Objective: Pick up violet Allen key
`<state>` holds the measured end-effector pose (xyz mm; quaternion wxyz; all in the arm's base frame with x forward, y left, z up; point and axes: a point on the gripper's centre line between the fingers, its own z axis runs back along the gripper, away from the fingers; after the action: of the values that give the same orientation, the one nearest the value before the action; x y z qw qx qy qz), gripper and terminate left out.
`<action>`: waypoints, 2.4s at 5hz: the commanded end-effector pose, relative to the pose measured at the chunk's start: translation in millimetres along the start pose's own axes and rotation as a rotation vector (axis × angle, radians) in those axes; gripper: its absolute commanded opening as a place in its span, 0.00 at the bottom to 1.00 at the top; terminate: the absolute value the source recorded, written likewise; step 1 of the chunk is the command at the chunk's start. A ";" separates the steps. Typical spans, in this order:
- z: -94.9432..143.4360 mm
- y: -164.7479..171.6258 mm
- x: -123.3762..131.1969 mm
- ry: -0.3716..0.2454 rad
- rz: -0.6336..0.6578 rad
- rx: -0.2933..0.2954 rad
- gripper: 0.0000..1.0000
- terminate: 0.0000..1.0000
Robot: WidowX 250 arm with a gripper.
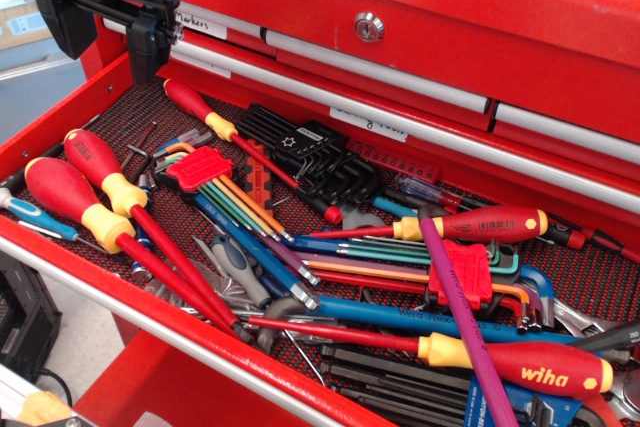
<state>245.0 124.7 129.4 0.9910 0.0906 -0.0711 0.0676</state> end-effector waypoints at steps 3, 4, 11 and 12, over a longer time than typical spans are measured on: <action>18.4 -98.3 -8.1 -0.009 0.009 0.020 1.00 0.00; 20.6 -147.2 -23.2 0.009 0.070 0.020 1.00 0.00; -64.6 -256.8 -28.8 0.045 0.327 -0.154 1.00 0.00; -71.4 -262.1 -32.1 0.053 0.367 -0.175 0.00 0.00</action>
<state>259.1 -122.1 6.2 0.9689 -0.0162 -0.0691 0.2369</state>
